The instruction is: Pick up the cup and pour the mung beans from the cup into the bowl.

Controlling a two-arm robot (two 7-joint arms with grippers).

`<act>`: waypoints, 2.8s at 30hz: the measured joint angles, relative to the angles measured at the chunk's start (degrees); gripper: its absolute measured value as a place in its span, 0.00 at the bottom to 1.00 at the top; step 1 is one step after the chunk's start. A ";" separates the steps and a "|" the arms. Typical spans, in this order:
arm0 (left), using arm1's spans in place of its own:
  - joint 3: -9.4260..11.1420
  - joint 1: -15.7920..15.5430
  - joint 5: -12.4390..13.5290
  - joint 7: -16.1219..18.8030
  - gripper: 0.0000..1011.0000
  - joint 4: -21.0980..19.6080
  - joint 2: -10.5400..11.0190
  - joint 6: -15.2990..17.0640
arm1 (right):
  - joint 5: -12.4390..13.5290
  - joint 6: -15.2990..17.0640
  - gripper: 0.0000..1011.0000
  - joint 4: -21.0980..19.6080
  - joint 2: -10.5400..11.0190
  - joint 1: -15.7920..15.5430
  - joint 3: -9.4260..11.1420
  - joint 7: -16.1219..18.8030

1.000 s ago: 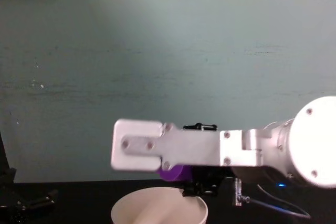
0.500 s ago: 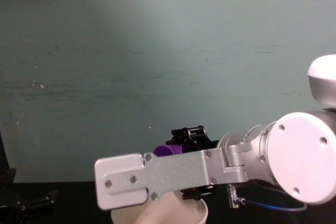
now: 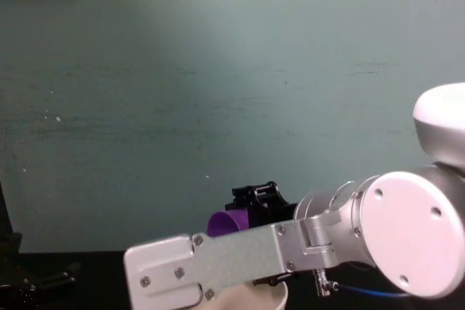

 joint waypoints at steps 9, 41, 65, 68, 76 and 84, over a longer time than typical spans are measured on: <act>0.00 0.00 0.00 0.00 0.99 0.00 0.00 0.00 | -2.22 -0.73 0.71 0.42 -0.42 -0.57 0.01 0.23; 0.00 0.00 0.00 0.00 0.99 0.00 0.00 0.00 | -8.39 -2.87 0.71 0.62 -1.65 -2.11 1.47 2.23; 0.00 0.00 0.00 0.00 0.99 0.00 0.00 0.00 | -11.77 -4.63 0.71 0.33 -2.82 -3.73 3.57 3.24; 0.00 0.00 0.00 0.00 0.99 0.00 0.00 0.00 | -12.02 -4.96 0.71 0.33 -3.05 -3.93 3.90 3.33; 0.00 0.00 0.00 0.00 0.99 0.00 0.00 0.00 | -12.68 -5.43 0.71 0.43 -3.45 -4.30 4.46 3.45; 0.00 0.00 0.00 0.00 0.99 0.00 0.00 0.00 | -13.40 -5.63 0.71 0.20 -3.50 -4.56 4.69 3.67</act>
